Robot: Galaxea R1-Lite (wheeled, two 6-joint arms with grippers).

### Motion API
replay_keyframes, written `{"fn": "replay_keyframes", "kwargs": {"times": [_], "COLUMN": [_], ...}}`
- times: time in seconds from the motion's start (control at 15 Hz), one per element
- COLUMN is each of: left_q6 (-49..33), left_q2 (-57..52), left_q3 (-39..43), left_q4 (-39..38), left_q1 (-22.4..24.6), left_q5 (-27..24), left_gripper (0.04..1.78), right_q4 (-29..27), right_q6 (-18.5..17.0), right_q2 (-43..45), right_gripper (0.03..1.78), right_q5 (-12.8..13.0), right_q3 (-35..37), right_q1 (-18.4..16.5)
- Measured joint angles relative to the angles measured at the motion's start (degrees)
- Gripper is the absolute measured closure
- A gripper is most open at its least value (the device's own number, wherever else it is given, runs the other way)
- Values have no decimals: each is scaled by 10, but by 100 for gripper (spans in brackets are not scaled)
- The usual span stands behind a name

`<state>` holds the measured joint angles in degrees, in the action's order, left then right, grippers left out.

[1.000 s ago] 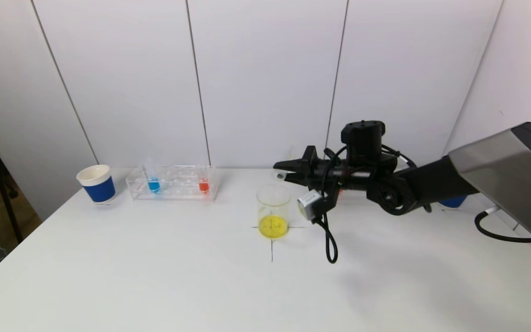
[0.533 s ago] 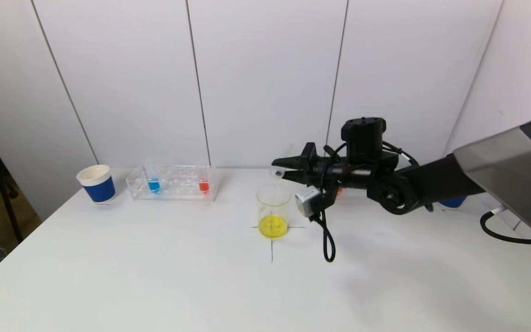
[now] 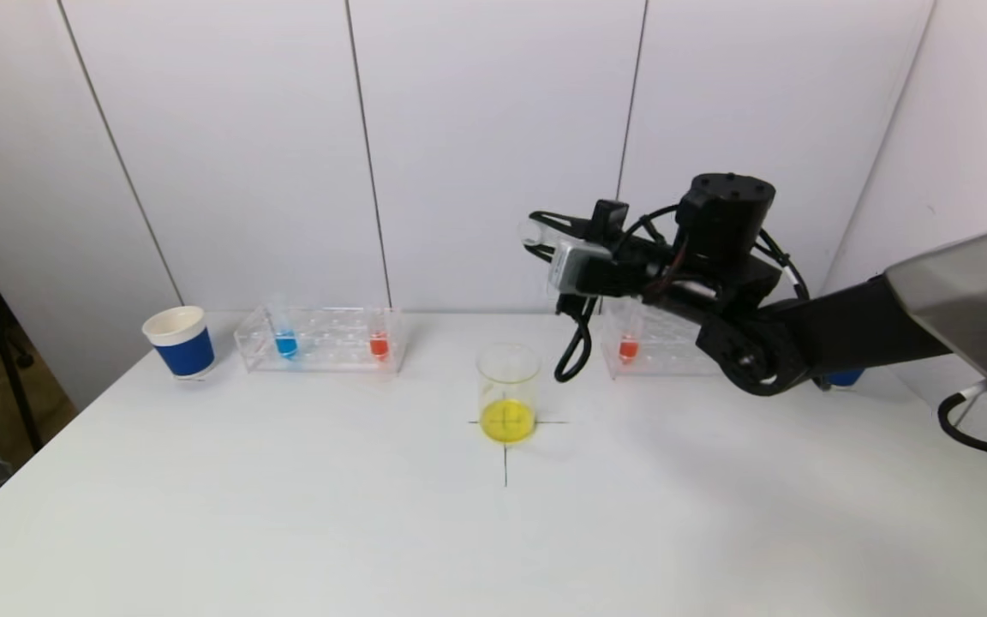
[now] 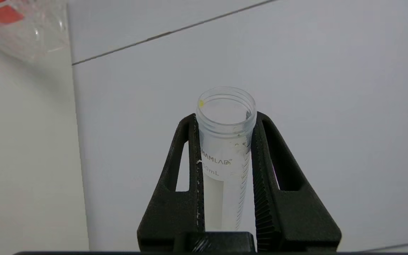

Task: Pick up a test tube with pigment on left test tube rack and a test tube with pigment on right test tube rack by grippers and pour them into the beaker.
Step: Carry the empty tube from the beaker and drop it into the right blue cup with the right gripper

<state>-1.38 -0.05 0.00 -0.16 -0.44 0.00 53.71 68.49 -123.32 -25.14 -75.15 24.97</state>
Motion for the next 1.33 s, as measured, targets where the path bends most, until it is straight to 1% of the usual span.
{"fn": "replay_keyframes", "kwargs": {"times": [0.07, 0.33, 0.53, 0.67, 0.87, 1.0, 1.13, 1.33], "left_q6": [0, 0, 0, 0, 0, 0, 0, 0], "left_q2": [0, 0, 0, 0, 0, 0, 0, 0], "left_q3": [0, 0, 0, 0, 0, 0, 0, 0], "left_q4": [0, 0, 0, 0, 0, 0, 0, 0], "left_q1": [0, 0, 0, 0, 0, 0, 0, 0], "left_q5": [0, 0, 0, 0, 0, 0, 0, 0], "left_gripper": [6, 6, 6, 6, 6, 6, 6, 6], "right_q4": [4, 10, 3, -13, -51, -82, -108, -136], "right_q6": [-36, -179, -274, -328, -392, -443, -480, -529], "right_q2": [5, 25, 41, 56, 79, 94, 107, 120], "right_gripper": [136, 136, 136, 136, 136, 136, 136, 136], "right_q5": [15, 93, 147, 173, 196, 206, 210, 212], "right_q3": [1, -1, -5, -7, -18, -33, -43, -52], "right_q1": [-1, -4, -9, -17, -41, -66, -100, -166]}}
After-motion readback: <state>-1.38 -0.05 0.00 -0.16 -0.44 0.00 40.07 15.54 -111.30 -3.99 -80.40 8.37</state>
